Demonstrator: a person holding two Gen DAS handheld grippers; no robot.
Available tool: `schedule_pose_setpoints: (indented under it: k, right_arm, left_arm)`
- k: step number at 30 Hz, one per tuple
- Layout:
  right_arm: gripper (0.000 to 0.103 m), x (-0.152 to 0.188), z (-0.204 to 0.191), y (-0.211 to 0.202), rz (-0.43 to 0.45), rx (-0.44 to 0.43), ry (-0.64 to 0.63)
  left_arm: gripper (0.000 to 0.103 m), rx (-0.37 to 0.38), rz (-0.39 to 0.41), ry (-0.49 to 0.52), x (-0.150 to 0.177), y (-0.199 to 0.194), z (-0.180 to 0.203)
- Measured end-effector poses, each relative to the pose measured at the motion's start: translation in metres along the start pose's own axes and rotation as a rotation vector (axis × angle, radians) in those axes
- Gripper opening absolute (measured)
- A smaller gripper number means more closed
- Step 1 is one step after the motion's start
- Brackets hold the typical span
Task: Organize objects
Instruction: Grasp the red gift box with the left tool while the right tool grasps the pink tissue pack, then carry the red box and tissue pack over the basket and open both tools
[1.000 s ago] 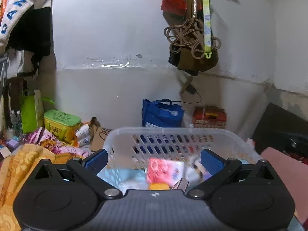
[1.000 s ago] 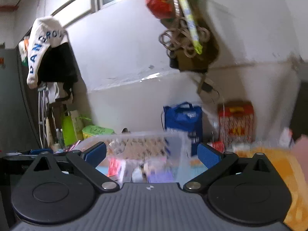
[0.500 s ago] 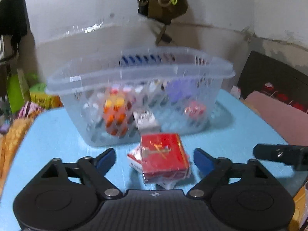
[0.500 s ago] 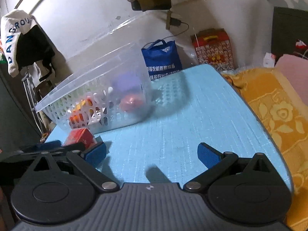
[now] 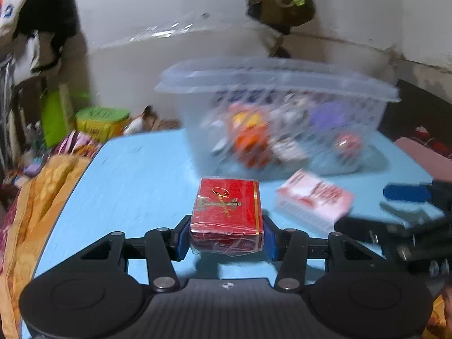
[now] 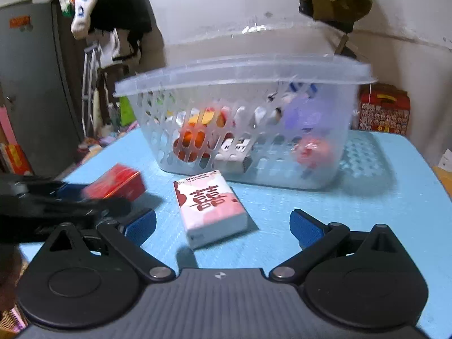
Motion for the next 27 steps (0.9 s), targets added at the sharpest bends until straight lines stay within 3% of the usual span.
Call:
schedule_pose_setpoints:
  k: [1, 3, 4, 5, 8, 15, 19, 27]
  right_arm:
    - [0.103, 0.000, -0.002, 0.007, -0.020, 0.001, -0.002]
    - [0.091, -0.001, -0.005, 0.016, -0.049, 0.000, -0.014]
    - [0.080, 0.000, -0.007, 0.017, -0.052, 0.004, -0.030]
    - [0.060, 0.000, -0.007, 0.015, -0.048, 0.011, -0.049]
    - [0.060, -0.001, -0.004, 0.005, -0.055, -0.007, -0.028]
    - [0.060, 0.017, 0.028, -0.041, -0.074, 0.056, 0.001]
    - [0.060, 0.017, 0.045, -0.071, -0.031, 0.074, 0.046]
    - [0.060, 0.016, 0.037, -0.090, 0.005, 0.054, 0.037]
  left_arm:
    - [0.053, 0.001, -0.010, -0.010, 0.004, 0.001, -0.005]
    - [0.053, -0.003, -0.018, -0.017, 0.008, 0.002, -0.012]
    - [0.053, -0.003, -0.017, -0.019, 0.010, 0.002, -0.014]
    - [0.053, 0.000, -0.017, -0.023, 0.011, 0.003, -0.015]
    - [0.053, 0.009, -0.015, -0.024, 0.011, 0.004, -0.016]
    - [0.053, 0.032, 0.005, 0.015, 0.012, -0.003, -0.002]
    - [0.054, 0.039, 0.020, 0.026, 0.011, -0.014, 0.005]
    - [0.054, 0.051, 0.032, 0.041, 0.011, -0.033, 0.014]
Point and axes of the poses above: each gripper's, at about its wrist camera, not at the fingertips, and y roughly the way its jaws point, z to its right, x to its underside, the point moved 5 cm from there along y, roughly the way its jaws point, and after that the axes turned 6 degrees about y, right-handed, at the moved point
